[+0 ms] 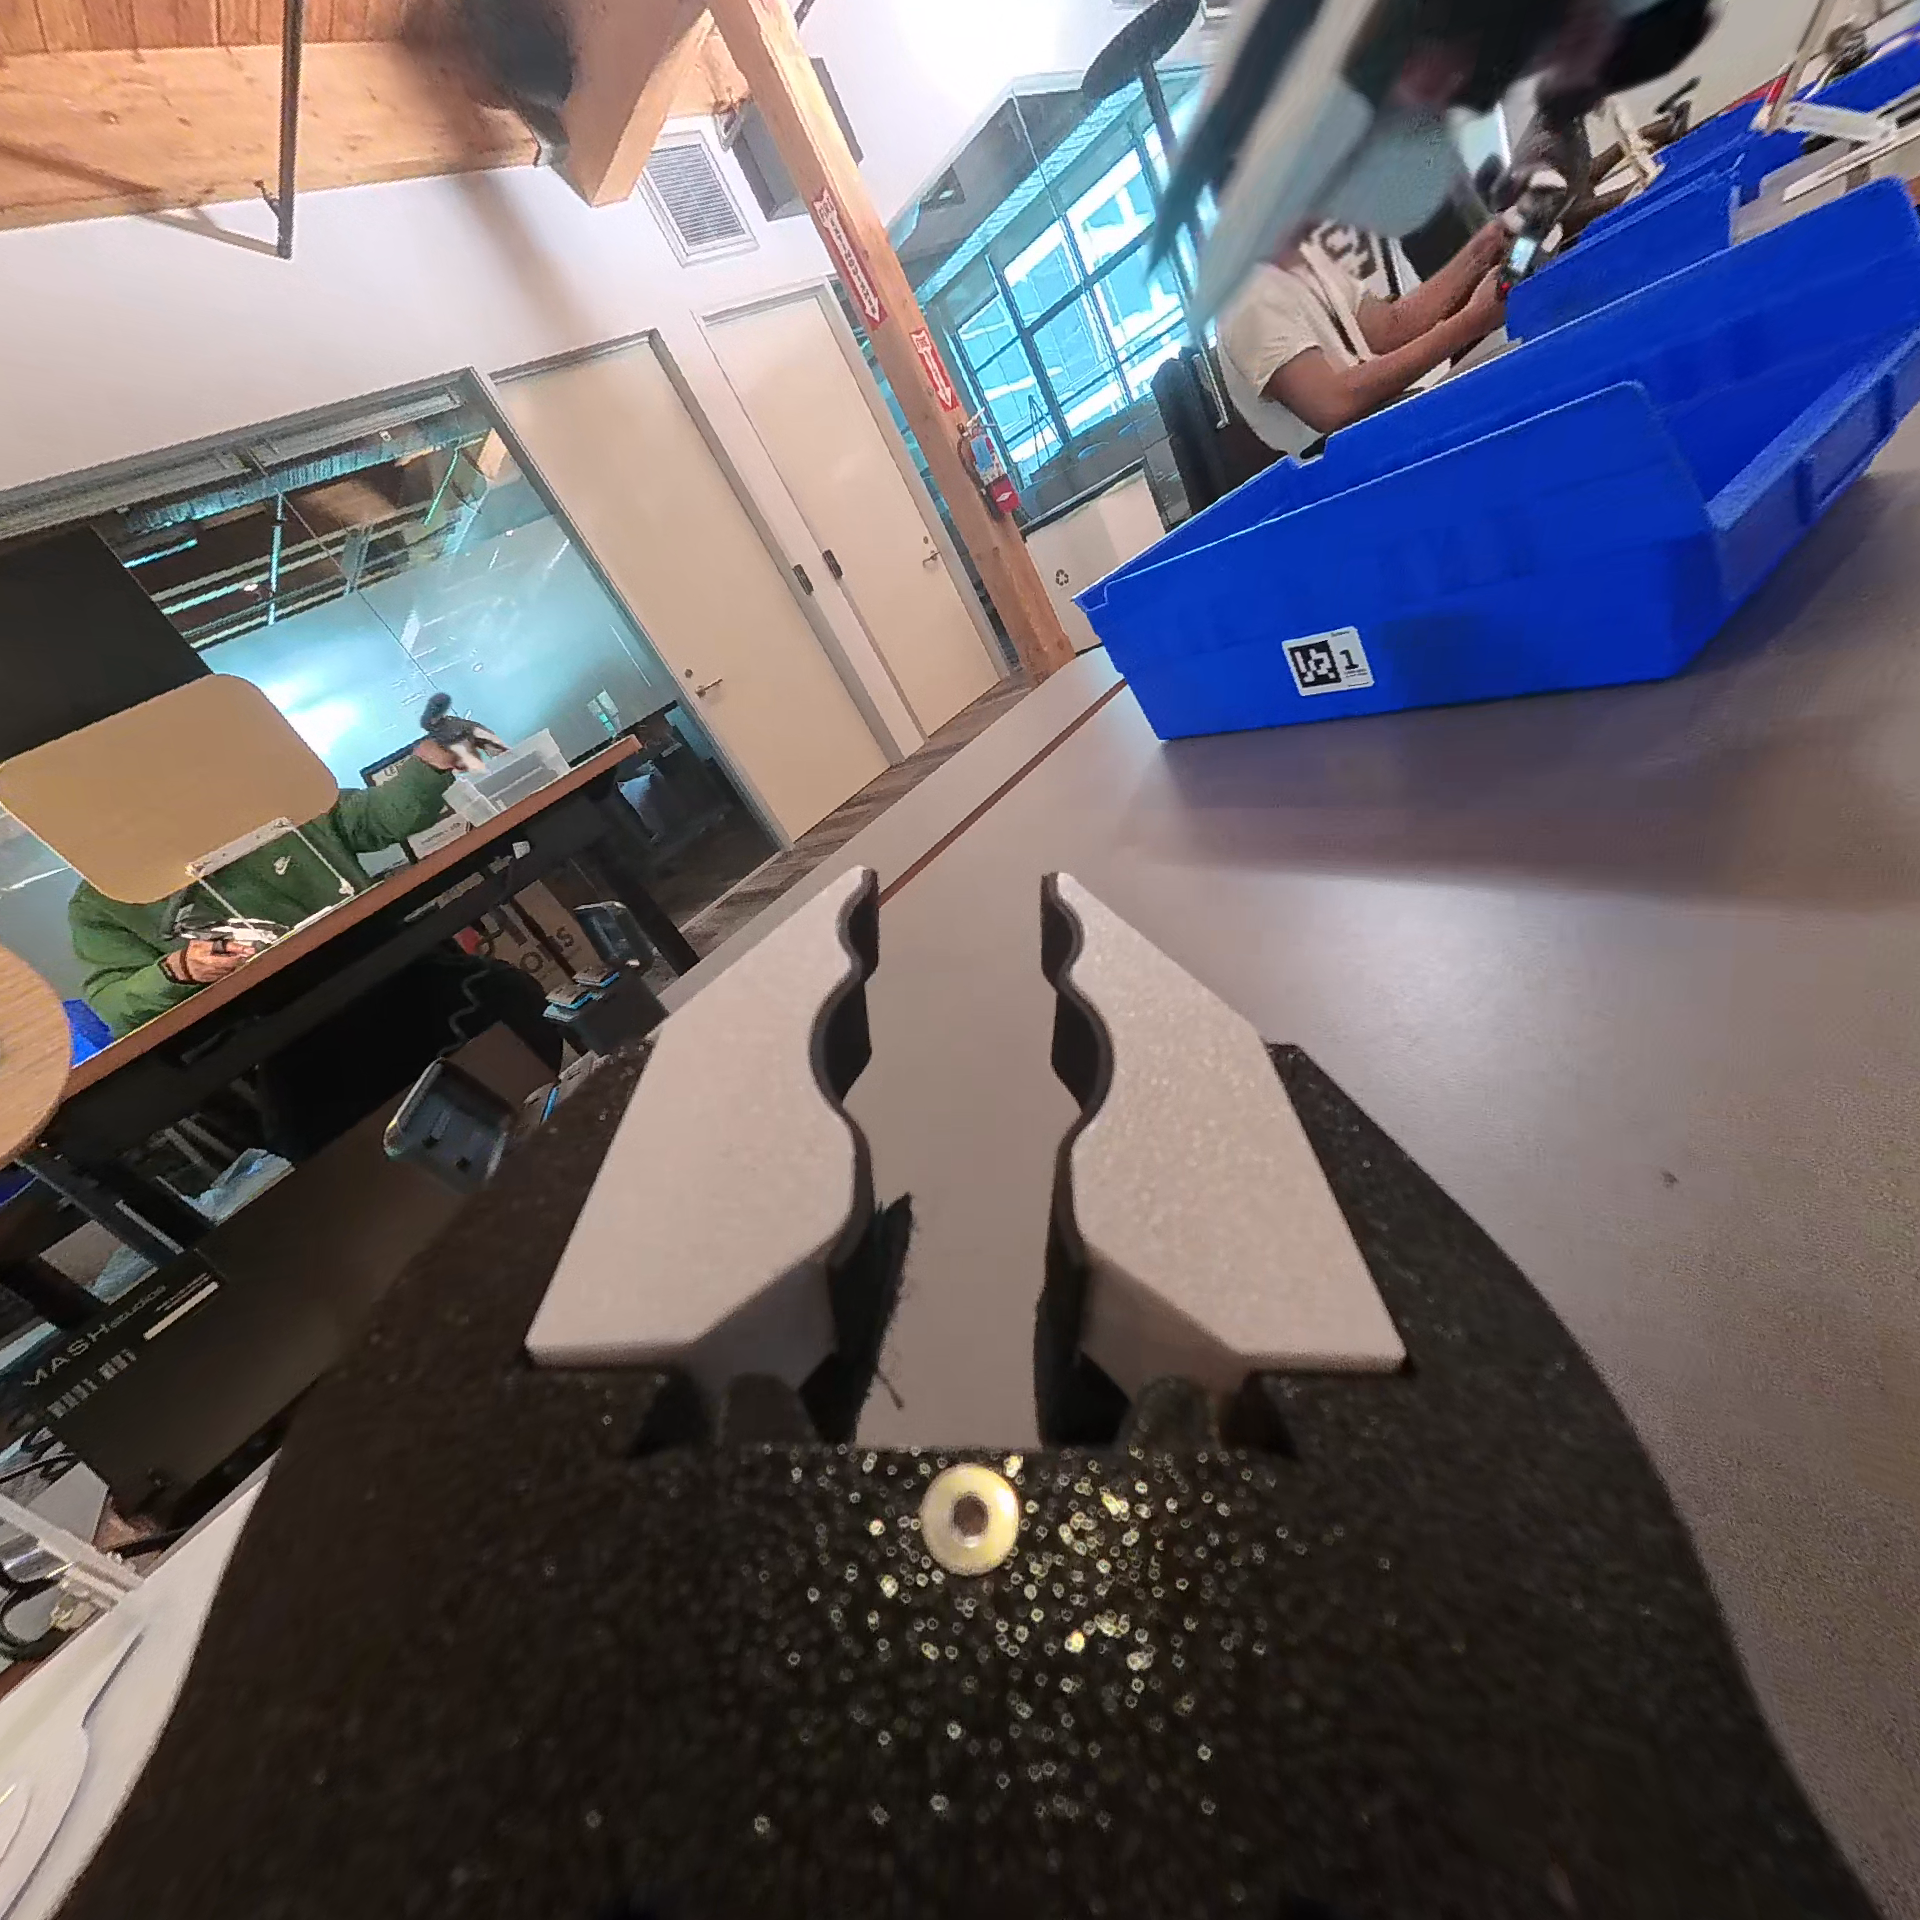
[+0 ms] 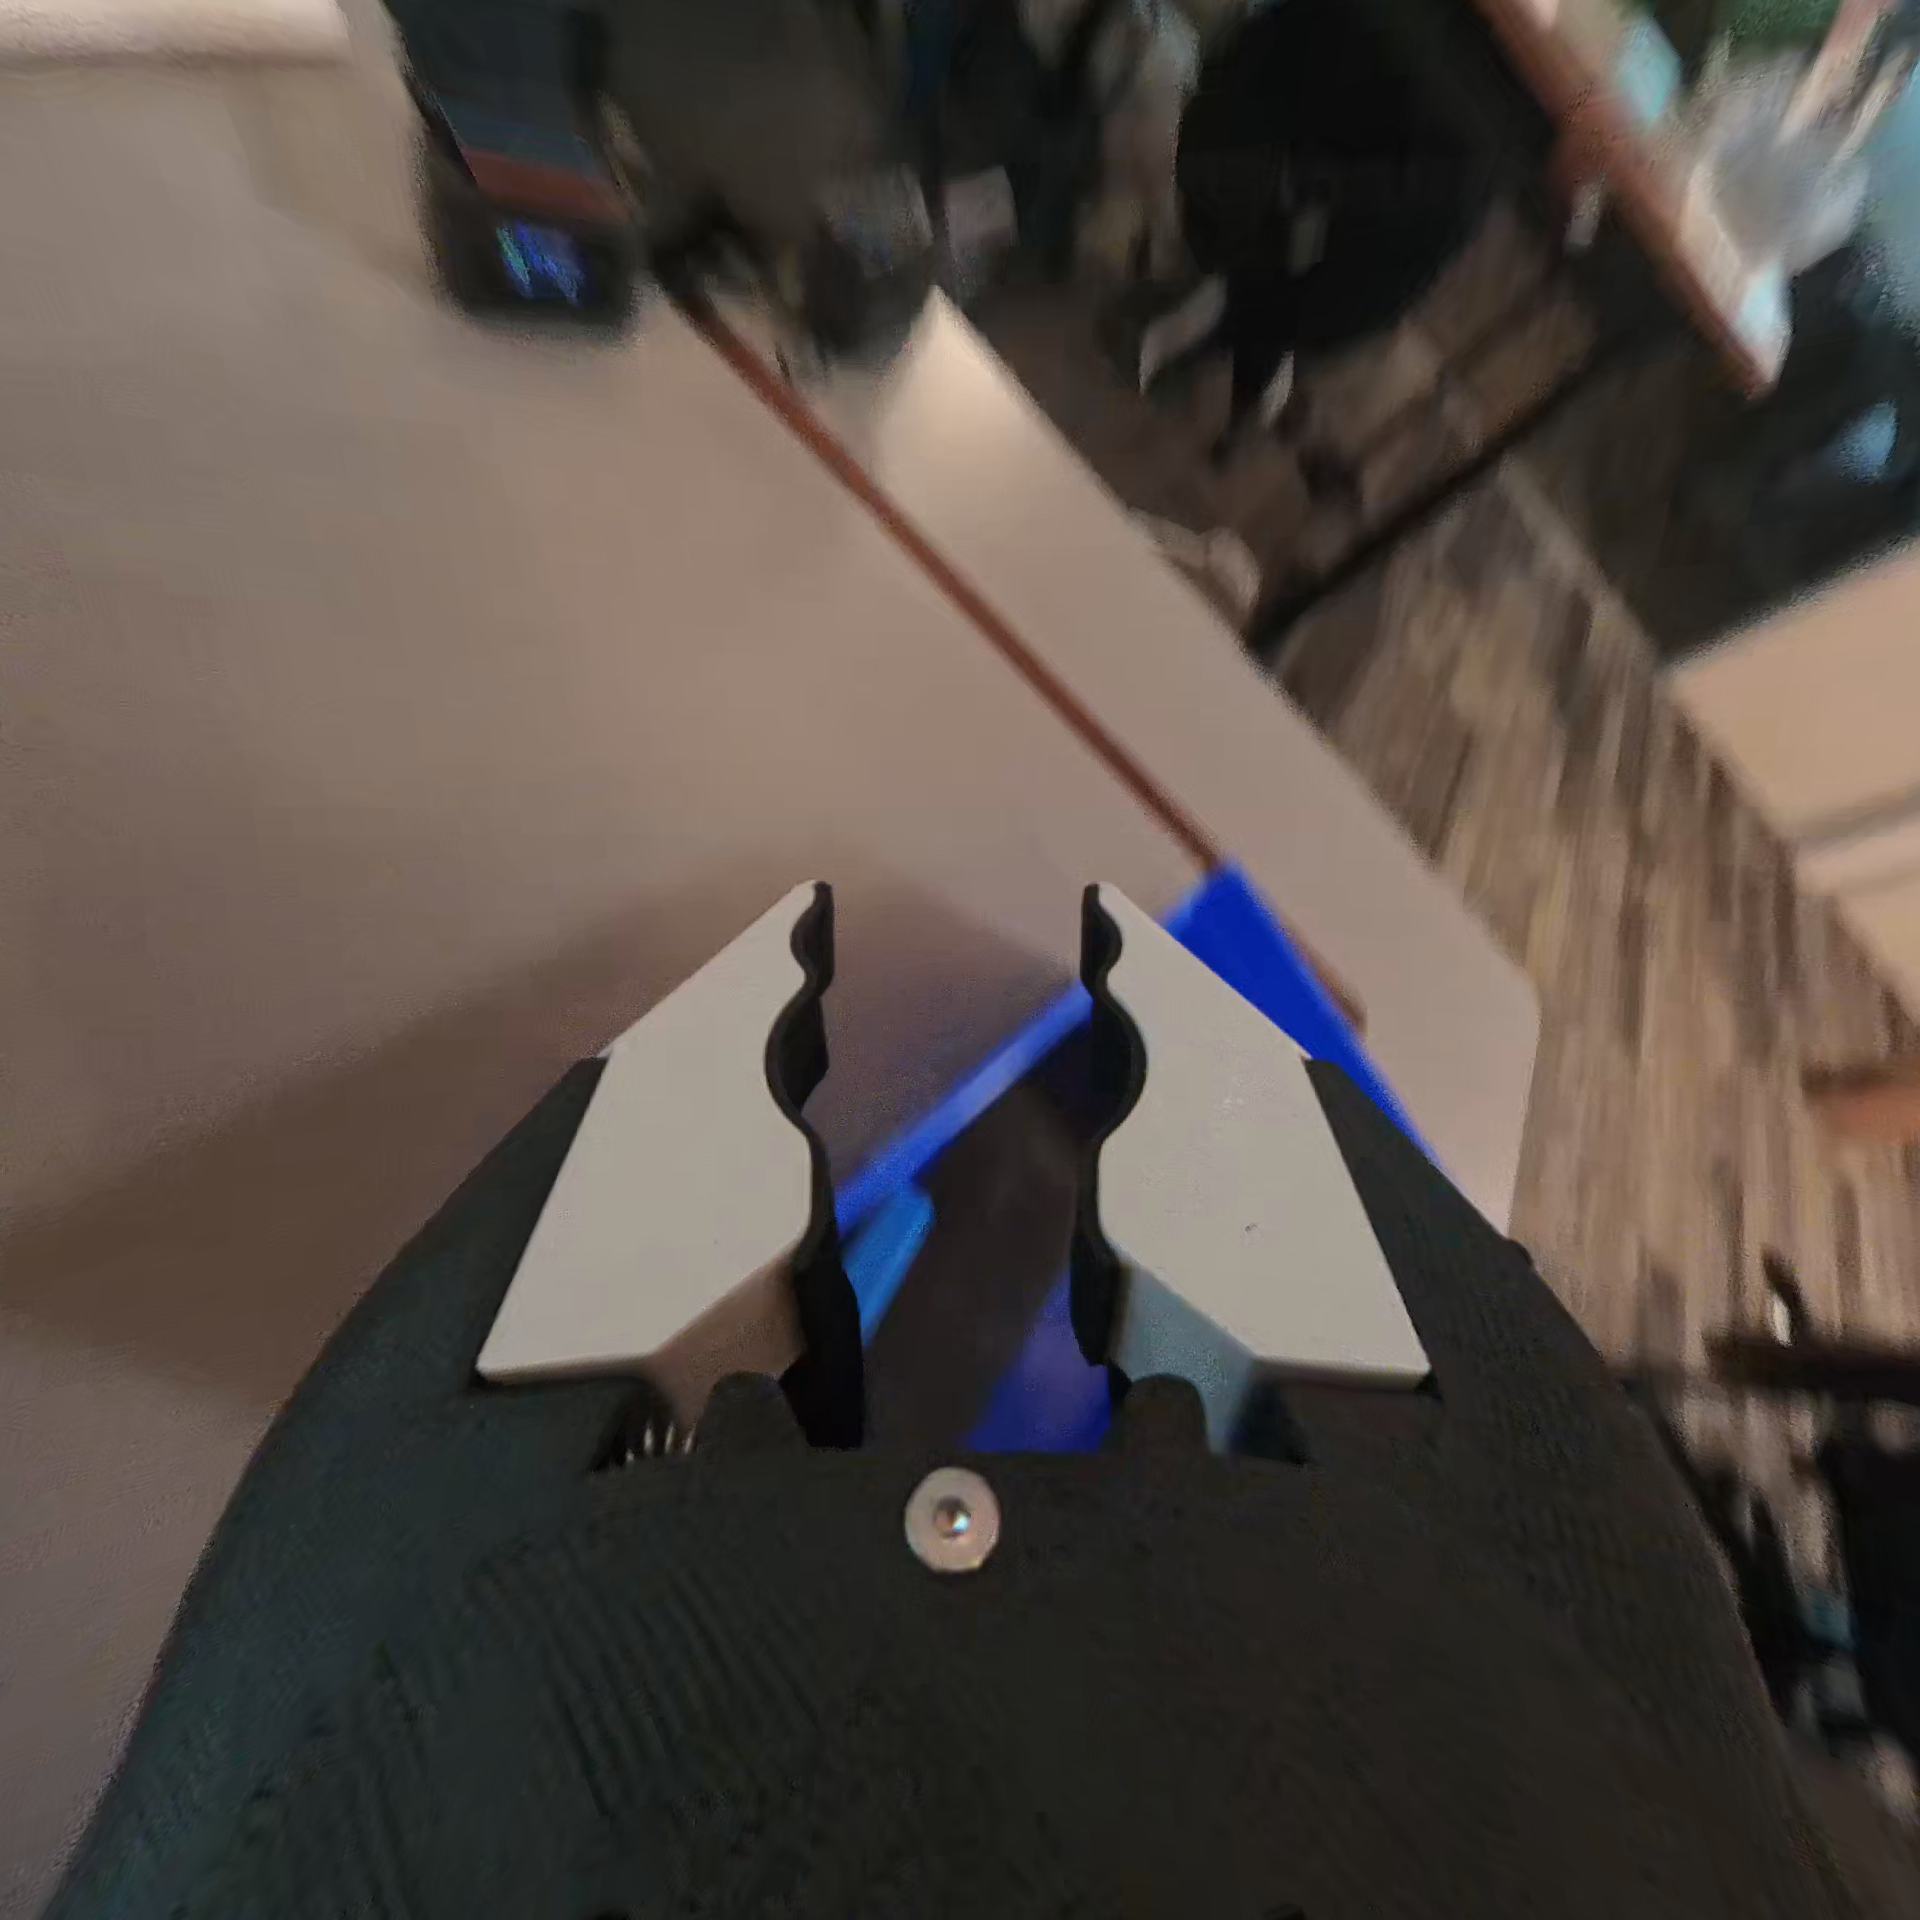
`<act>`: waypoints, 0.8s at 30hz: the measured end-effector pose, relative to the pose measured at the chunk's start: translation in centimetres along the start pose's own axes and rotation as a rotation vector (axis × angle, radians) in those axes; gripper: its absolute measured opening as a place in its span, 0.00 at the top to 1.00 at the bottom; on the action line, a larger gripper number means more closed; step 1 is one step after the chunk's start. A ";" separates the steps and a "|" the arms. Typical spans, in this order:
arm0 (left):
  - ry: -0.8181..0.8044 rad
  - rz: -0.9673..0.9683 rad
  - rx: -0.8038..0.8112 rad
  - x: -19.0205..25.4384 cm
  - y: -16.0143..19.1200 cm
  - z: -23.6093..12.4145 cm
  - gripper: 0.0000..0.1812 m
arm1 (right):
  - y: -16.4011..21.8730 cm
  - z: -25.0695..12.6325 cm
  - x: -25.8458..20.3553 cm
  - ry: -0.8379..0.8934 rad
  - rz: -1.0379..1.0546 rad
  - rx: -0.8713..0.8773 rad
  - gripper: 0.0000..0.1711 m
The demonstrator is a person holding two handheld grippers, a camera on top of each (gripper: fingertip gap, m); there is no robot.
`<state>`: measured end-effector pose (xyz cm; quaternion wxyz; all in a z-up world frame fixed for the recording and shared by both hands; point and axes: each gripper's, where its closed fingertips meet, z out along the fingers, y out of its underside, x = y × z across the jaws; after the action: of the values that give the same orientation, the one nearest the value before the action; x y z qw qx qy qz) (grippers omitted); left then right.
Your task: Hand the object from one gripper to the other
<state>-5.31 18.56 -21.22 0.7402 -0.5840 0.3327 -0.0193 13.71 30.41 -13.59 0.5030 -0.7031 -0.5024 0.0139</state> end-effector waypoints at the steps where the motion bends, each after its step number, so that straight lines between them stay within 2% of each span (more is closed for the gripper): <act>1: 0.001 -0.001 0.000 0.0 0.0 0.0 0.84 | -2.5 0.6 -0.8 -0.003 -0.018 0.096 0.73; 4: 0.001 -0.003 -0.003 0.0 0.1 0.0 0.85 | -8.1 2.7 -4.3 -0.104 0.010 0.358 0.74; 7: -0.005 -0.007 -0.001 -0.2 0.1 0.0 0.85 | -11.0 5.7 -6.7 -0.183 0.194 0.572 0.74; 10: -0.008 -0.020 -0.002 -0.4 0.2 0.0 0.86 | -10.6 9.3 -8.4 -0.155 0.348 0.721 0.74; 13: -0.011 -0.034 -0.001 -0.5 0.2 0.0 0.86 | -7.8 12.5 -11.0 -0.105 0.307 0.755 0.75; 15: -0.009 -0.046 -0.007 -0.6 0.3 0.0 0.86 | -7.5 12.3 -12.0 -0.077 0.227 0.790 0.76; 18: 0.011 -0.075 -0.031 -0.4 0.5 0.1 0.86 | -8.2 10.1 -12.2 0.005 0.108 0.918 0.78; 19: 0.016 -0.094 -0.045 -0.4 0.6 0.2 0.84 | -8.2 10.0 -12.6 0.005 0.069 0.928 0.81; 22: 0.016 -0.184 -0.096 -0.8 0.4 0.4 0.64 | -8.3 10.4 -13.4 -0.013 0.039 0.911 0.81; 24: -0.009 -0.220 -0.137 -1.5 0.0 0.2 0.60 | -8.2 10.4 -13.6 -0.021 0.030 0.909 0.82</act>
<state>-6.36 19.39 -20.51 0.6934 -0.6663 0.2639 -0.0753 -4.18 27.75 -19.40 0.7552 -0.4180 -0.4402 0.2474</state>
